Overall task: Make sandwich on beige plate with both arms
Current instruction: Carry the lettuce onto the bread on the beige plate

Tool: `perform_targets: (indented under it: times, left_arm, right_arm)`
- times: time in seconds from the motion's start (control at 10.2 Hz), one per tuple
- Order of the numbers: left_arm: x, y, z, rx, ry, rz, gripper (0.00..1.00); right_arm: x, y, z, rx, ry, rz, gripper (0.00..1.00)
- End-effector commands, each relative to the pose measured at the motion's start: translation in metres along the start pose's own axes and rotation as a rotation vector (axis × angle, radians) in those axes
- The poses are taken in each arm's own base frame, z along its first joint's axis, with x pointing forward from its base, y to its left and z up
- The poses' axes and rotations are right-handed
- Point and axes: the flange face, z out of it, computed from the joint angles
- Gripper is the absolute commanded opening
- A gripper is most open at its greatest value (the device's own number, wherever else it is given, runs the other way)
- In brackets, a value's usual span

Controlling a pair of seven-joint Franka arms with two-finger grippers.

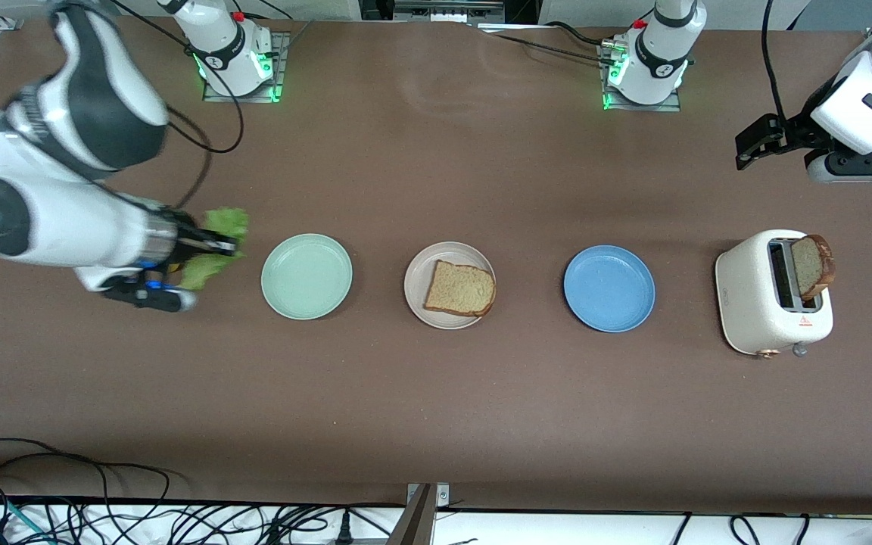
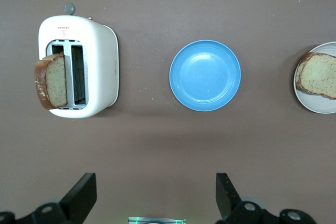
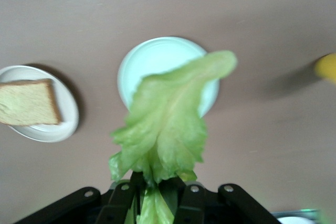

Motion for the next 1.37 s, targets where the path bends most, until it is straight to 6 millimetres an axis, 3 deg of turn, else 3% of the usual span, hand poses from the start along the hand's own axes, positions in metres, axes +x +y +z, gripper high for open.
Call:
perform_targets:
  times: [0.0, 0.2, 0.49, 0.68, 0.88, 1.08, 1.27]
  left_arm:
    - [0.001, -0.007, -0.008, -0.030, -0.009, 0.021, 1.00]
    - [0.001, -0.007, -0.008, -0.030, -0.013, 0.022, 1.00]
    - [0.000, -0.006, -0.008, -0.030, -0.013, 0.021, 1.00]
    - [0.000, -0.007, -0.008, -0.030, -0.015, 0.021, 1.00]
    - [0.000, -0.007, -0.008, -0.030, -0.015, 0.021, 1.00]
    - [0.001, -0.009, -0.009, -0.030, -0.012, 0.018, 1.00]
    - [0.001, -0.010, -0.009, -0.030, -0.013, 0.016, 1.00]
  right_arm:
    - [-0.002, -0.058, 0.043, 0.090, -0.001, 0.165, 0.00]
    - [-0.001, -0.099, 0.077, 0.215, -0.026, 0.304, 0.00]
    - [-0.021, -0.174, 0.139, 0.387, -0.014, 0.438, 0.00]
    - [-0.034, -0.207, 0.181, 0.476, -0.024, 0.502, 0.00]
    - [-0.040, -0.222, 0.221, 0.513, -0.042, 0.522, 0.00]
    - [-0.034, -0.221, 0.270, 0.486, -0.075, 0.532, 0.00]
    - [-0.029, -0.217, 0.294, 0.466, -0.100, 0.552, 0.00]
